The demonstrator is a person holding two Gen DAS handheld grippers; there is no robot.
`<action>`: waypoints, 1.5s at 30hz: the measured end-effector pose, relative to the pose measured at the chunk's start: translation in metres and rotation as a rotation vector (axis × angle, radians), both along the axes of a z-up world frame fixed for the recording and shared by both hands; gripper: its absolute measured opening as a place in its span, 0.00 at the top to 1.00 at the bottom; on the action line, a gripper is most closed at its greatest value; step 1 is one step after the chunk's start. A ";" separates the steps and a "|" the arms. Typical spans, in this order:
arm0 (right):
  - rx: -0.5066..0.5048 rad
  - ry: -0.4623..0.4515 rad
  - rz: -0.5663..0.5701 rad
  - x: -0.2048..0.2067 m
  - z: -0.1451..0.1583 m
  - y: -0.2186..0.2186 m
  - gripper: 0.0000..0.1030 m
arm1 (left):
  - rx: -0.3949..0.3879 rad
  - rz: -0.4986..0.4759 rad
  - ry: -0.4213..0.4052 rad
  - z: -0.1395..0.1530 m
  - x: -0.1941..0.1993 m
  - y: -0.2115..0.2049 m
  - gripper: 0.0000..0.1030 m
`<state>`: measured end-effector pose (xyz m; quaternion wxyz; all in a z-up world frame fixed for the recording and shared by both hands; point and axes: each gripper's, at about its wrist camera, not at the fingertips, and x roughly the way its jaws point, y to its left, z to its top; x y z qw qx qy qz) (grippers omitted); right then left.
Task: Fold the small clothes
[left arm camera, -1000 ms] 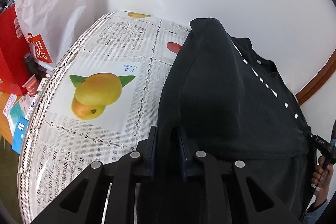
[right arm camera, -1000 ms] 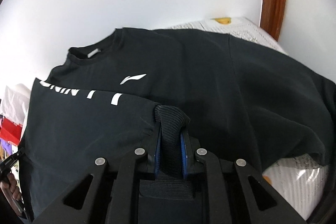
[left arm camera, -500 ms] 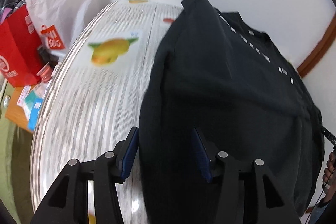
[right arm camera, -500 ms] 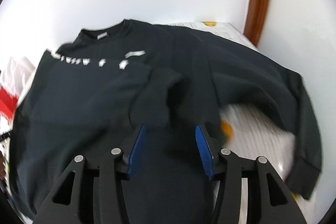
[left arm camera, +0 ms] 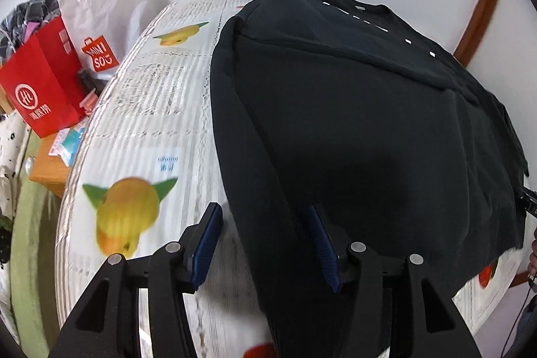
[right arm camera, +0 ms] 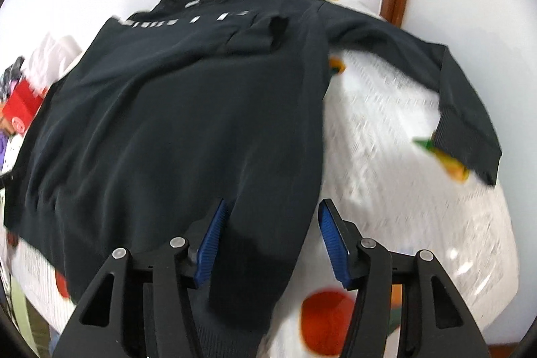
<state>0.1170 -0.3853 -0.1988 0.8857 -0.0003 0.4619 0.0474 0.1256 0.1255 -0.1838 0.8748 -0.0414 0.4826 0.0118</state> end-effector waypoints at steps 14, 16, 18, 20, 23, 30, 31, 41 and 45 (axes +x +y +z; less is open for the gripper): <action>-0.084 -0.047 0.046 -0.042 -0.002 0.018 0.90 | -0.110 -0.009 -0.002 -0.002 -0.051 0.014 0.92; -0.091 -0.037 0.055 -0.045 -0.001 0.018 0.90 | -0.112 -0.016 0.001 -0.001 -0.054 0.014 0.91; -0.106 -0.027 0.063 -0.044 0.000 0.021 0.86 | -0.105 -0.021 0.008 0.001 -0.051 0.013 0.87; -0.117 -0.016 0.062 -0.041 0.005 0.022 0.81 | -0.113 -0.014 0.017 0.004 -0.048 0.016 0.86; -0.096 -0.031 0.049 -0.029 0.024 0.025 0.65 | -0.103 0.012 0.010 0.011 -0.034 0.020 0.81; -0.082 -0.156 0.120 0.038 0.088 0.086 0.56 | -0.079 0.041 -0.008 0.035 0.005 0.030 0.69; -0.080 -0.169 0.142 0.049 0.096 0.100 0.56 | -0.079 0.045 -0.014 0.039 0.012 0.033 0.66; -0.023 -0.238 0.365 0.178 0.133 0.249 0.56 | -0.102 0.076 -0.077 0.053 0.084 0.049 0.52; -0.021 -0.229 0.419 0.222 0.125 0.295 0.56 | -0.123 0.084 -0.072 0.046 0.110 0.058 0.52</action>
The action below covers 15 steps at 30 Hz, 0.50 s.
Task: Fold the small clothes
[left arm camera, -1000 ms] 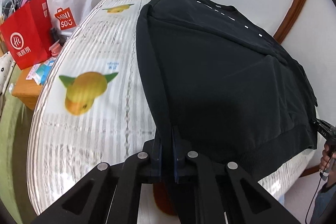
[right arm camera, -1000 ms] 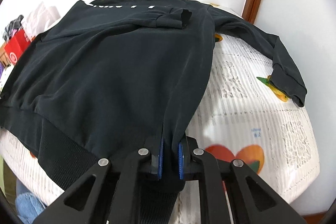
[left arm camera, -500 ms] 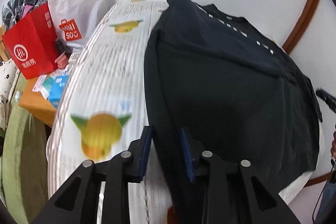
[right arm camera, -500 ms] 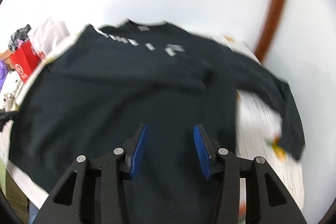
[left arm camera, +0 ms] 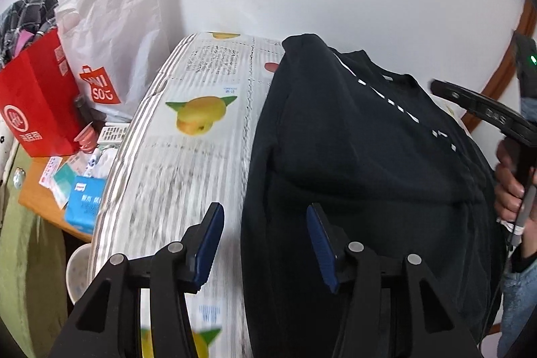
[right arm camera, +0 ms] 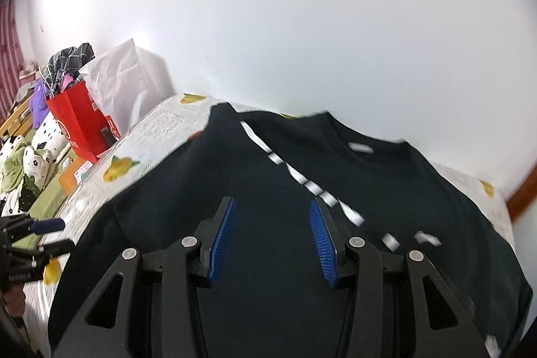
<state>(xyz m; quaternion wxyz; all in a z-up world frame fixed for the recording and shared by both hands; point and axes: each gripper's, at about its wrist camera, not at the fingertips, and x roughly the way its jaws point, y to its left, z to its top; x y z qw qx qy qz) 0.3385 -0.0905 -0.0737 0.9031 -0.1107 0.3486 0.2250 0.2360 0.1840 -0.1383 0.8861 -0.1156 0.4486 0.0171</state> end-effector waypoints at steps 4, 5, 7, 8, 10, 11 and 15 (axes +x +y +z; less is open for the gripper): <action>-0.021 0.009 0.038 0.037 -0.014 0.038 0.56 | 0.000 -0.009 0.006 -0.009 0.022 0.003 0.53; -0.029 0.008 0.047 0.046 -0.018 0.048 0.56 | -0.001 -0.014 0.009 -0.012 0.026 0.004 0.53; -0.039 0.008 0.065 0.063 -0.024 0.067 0.56 | -0.003 -0.018 0.018 -0.017 0.034 0.006 0.53; -0.046 0.008 0.076 0.071 -0.027 0.076 0.56 | -0.004 -0.017 0.024 -0.019 0.037 0.007 0.53; -0.059 -0.002 0.089 0.083 -0.031 0.091 0.56 | -0.016 -0.020 0.030 -0.023 0.042 0.010 0.54; -0.066 -0.007 0.097 0.091 -0.034 0.100 0.56 | -0.019 -0.021 0.030 -0.024 0.044 0.011 0.54; -0.077 -0.006 0.138 0.120 -0.042 0.131 0.56 | -0.025 -0.040 0.030 -0.028 0.054 0.011 0.54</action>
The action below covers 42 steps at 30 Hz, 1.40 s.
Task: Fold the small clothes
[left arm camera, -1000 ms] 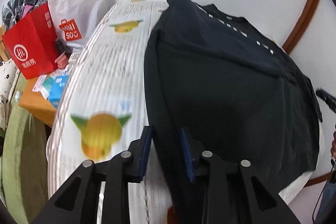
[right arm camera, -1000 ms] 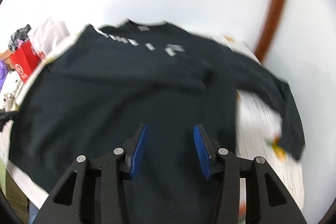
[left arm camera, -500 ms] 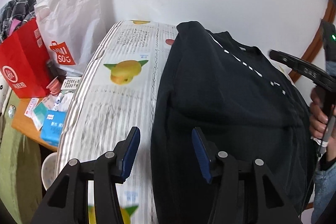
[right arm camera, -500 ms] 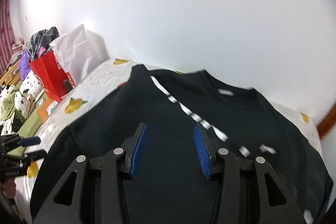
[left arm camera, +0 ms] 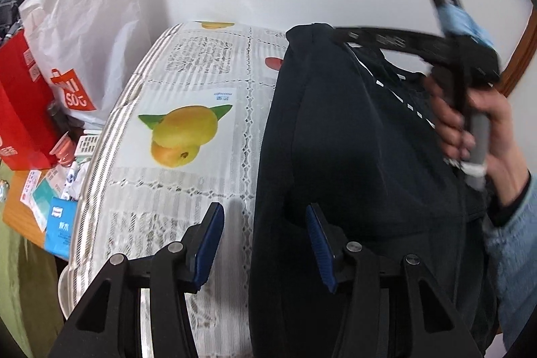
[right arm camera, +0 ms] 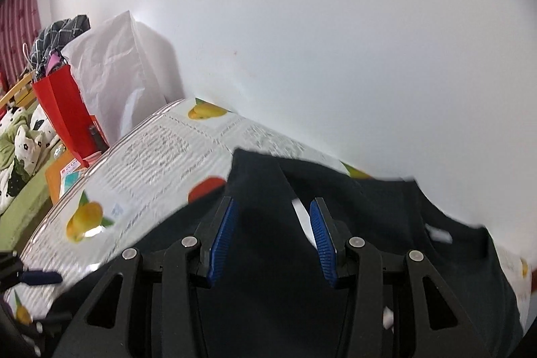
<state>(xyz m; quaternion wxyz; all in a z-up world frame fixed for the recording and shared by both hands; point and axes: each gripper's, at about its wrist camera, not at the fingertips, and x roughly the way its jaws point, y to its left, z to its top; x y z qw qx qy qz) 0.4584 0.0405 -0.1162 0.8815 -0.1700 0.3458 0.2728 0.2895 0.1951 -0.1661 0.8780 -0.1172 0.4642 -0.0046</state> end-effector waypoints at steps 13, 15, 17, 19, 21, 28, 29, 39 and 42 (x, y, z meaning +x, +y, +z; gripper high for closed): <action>0.031 0.007 0.093 0.047 -0.021 0.038 0.89 | -0.048 -0.048 -0.039 -0.010 0.010 -0.002 0.83; 0.100 0.038 0.073 0.053 -0.019 0.026 0.89 | -0.055 -0.047 -0.043 -0.009 0.009 -0.001 0.84; 0.116 0.079 0.036 0.064 -0.029 0.024 0.89 | -0.054 -0.047 -0.040 -0.009 0.008 -0.001 0.84; 0.092 0.119 0.008 0.073 -0.047 0.031 0.89 | -0.052 -0.044 -0.033 -0.011 0.008 0.000 0.84; 0.056 0.134 -0.013 0.077 -0.061 0.038 0.89 | -0.054 -0.039 -0.028 -0.012 0.008 0.001 0.84; 0.046 0.121 -0.032 0.066 -0.046 0.020 0.66 | -0.036 -0.037 -0.019 -0.014 0.011 -0.002 0.83; 0.053 0.121 -0.036 0.063 -0.041 0.011 0.56 | -0.032 -0.037 -0.019 -0.014 0.011 -0.003 0.83; -0.044 0.084 -0.311 -0.017 -0.013 -0.202 0.43 | -0.060 -0.010 -0.001 -0.015 0.013 0.000 0.74; -0.050 0.088 -0.456 -0.046 -0.014 -0.283 0.37 | -0.052 -0.025 0.012 -0.011 0.007 -0.006 0.56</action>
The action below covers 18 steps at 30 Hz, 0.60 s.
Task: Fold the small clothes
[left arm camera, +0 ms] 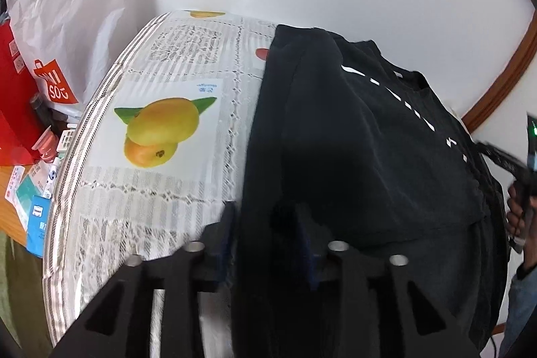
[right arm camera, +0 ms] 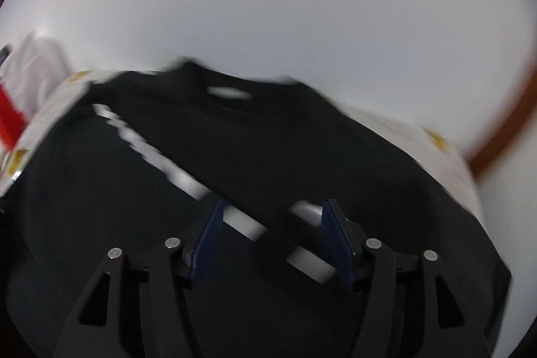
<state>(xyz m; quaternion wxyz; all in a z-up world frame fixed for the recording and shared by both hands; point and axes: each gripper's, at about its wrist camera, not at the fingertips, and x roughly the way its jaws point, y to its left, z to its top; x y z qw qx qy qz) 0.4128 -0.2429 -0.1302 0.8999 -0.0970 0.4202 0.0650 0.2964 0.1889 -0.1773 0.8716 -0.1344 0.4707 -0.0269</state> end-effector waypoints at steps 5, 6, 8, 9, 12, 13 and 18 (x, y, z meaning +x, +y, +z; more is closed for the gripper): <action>0.098 0.035 -0.163 -0.039 -0.018 -0.097 0.32 | 0.034 -0.008 -0.002 -0.003 -0.010 -0.015 0.52; 0.108 0.057 -0.167 -0.042 -0.026 -0.107 0.32 | 0.054 -0.006 -0.009 -0.003 -0.011 -0.018 0.52; 0.112 0.081 -0.161 -0.045 -0.038 -0.111 0.33 | 0.096 -0.005 -0.012 -0.003 -0.012 -0.025 0.51; 0.102 0.079 -0.164 -0.045 -0.043 -0.111 0.33 | 0.108 -0.004 -0.013 -0.003 -0.013 -0.026 0.50; 0.130 0.085 -0.172 -0.036 -0.054 -0.107 0.33 | 0.144 -0.004 -0.020 -0.005 -0.014 -0.031 0.49; 0.165 0.082 -0.181 -0.031 -0.055 -0.109 0.35 | 0.154 -0.002 -0.024 -0.005 -0.014 -0.031 0.48; 0.257 0.081 -0.090 -0.019 -0.055 -0.096 0.87 | 0.195 0.009 -0.037 -0.006 -0.016 -0.035 0.45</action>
